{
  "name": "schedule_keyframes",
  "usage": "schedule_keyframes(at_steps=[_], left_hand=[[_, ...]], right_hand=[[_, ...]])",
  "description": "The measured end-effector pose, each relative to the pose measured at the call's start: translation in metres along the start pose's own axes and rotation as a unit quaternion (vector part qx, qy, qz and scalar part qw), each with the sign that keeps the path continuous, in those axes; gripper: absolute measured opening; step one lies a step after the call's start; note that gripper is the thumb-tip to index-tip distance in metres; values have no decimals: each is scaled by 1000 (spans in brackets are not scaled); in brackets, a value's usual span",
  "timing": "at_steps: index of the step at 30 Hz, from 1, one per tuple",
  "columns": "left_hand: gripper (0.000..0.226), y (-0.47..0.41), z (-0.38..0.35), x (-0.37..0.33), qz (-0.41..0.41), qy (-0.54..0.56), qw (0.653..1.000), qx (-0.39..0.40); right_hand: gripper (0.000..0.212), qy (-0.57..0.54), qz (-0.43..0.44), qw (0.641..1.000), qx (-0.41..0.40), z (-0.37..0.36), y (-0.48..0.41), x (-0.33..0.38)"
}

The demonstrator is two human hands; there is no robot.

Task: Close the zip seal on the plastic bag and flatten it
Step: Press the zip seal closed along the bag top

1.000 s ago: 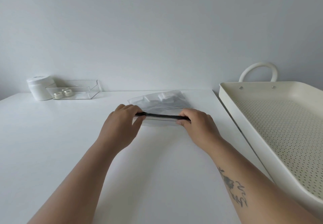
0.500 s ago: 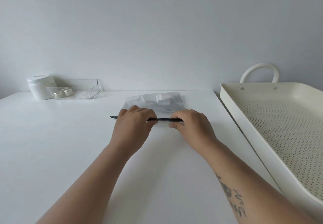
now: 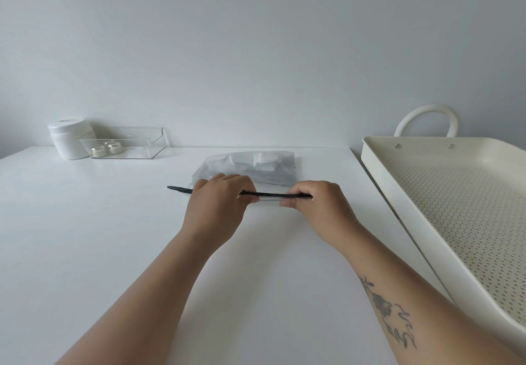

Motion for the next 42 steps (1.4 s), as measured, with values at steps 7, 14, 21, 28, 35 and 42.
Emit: schedule_keyframes(at_steps=[7, 14, 21, 28, 35, 42], left_hand=[[12, -2, 10, 31, 73, -11, 997, -15], [10, -1, 11, 37, 105, 23, 994, -13], [10, 2, -5, 23, 66, 59, 996, 29], [8, 5, -12, 4, 37, 80, 995, 40], [11, 6, -13, 12, 53, 6, 998, 44], [8, 8, -15, -7, -3, 16, 999, 43]], right_hand=[[15, -17, -51, 997, -49, 24, -9, -22], [24, -106, -65, 991, -54, 28, -7, -18], [6, -154, -66, 985, -29, 12, -3, -6], [6, -169, -64, 984, -7, 4, 0, 1], [8, 24, -19, 994, -107, 30, -9, -14], [25, 242, 217, 942, -81, -9, 14, 45]])
Point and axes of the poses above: each hand's wrist, its own y-axis away from the middle knuckle, its own z-axis out of the back of the hand, x = y × z, the point moved 9 cm from there along -y, towards the middle knuckle, and after that the axes turned 14 degrees about -x, right-handed, at the moved point
